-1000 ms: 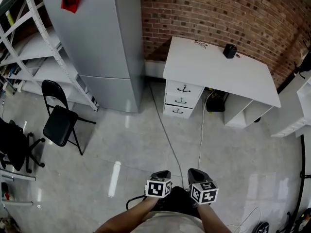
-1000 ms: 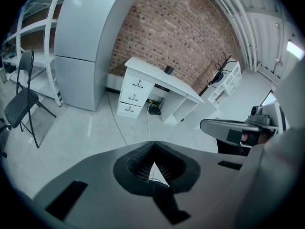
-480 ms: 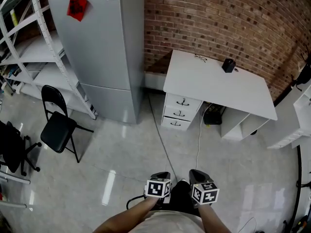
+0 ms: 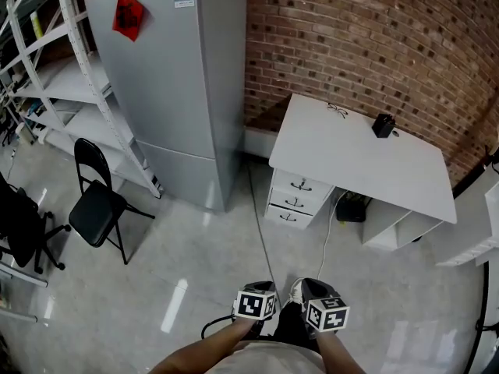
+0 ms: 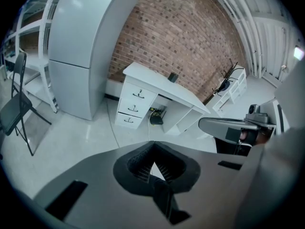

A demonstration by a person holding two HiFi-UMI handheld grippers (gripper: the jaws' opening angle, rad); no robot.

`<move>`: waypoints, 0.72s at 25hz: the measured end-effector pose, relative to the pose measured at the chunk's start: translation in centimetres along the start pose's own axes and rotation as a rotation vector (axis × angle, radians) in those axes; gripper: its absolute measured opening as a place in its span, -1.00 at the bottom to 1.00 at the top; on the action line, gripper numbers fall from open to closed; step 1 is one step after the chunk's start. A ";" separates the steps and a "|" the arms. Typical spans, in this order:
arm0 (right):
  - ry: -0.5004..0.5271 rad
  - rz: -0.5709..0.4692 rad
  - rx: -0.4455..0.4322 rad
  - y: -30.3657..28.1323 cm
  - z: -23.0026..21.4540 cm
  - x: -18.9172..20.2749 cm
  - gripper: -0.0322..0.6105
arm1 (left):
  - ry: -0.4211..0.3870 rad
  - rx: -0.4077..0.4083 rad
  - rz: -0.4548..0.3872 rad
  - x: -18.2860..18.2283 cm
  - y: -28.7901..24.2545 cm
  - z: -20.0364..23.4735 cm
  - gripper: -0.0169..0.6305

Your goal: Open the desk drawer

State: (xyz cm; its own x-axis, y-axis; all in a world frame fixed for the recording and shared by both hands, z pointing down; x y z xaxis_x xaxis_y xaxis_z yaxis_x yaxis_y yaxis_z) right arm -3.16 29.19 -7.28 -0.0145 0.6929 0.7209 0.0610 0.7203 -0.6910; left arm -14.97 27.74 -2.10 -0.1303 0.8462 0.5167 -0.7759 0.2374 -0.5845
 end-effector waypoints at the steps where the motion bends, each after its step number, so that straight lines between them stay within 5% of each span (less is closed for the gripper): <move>1: -0.002 0.008 -0.006 -0.9 -1.1 -0.4 -0.85 | 0.005 -0.004 0.001 -0.8 -1.1 0.0 -0.92; 9: 0.033 0.066 -0.080 -8.8 -12.9 -5.4 -0.85 | 0.042 -0.114 -0.001 -11.3 -12.6 -0.5 -0.92; 18: 0.063 0.127 -0.201 -17.4 -20.2 -9.7 -0.85 | -0.050 -0.202 0.067 -19.8 -21.1 -0.7 -0.92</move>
State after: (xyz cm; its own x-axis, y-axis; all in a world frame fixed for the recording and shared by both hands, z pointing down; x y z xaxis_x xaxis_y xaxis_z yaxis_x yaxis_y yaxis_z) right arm 16.11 9.22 -1.19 0.0679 0.7694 0.6351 0.2559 0.6018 -0.7565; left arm 4.40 6.37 -0.46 -0.2117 0.8398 0.4999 -0.6258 0.2764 -0.7294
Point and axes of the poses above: the fingertips, and each gripper's own axes: y backward along the fingers, z to its left, x out of its underside, the point moved 3 cm from there along y, backward along the fingers, and after that the axes turned 13 degrees about x, right-handed, at the moved point
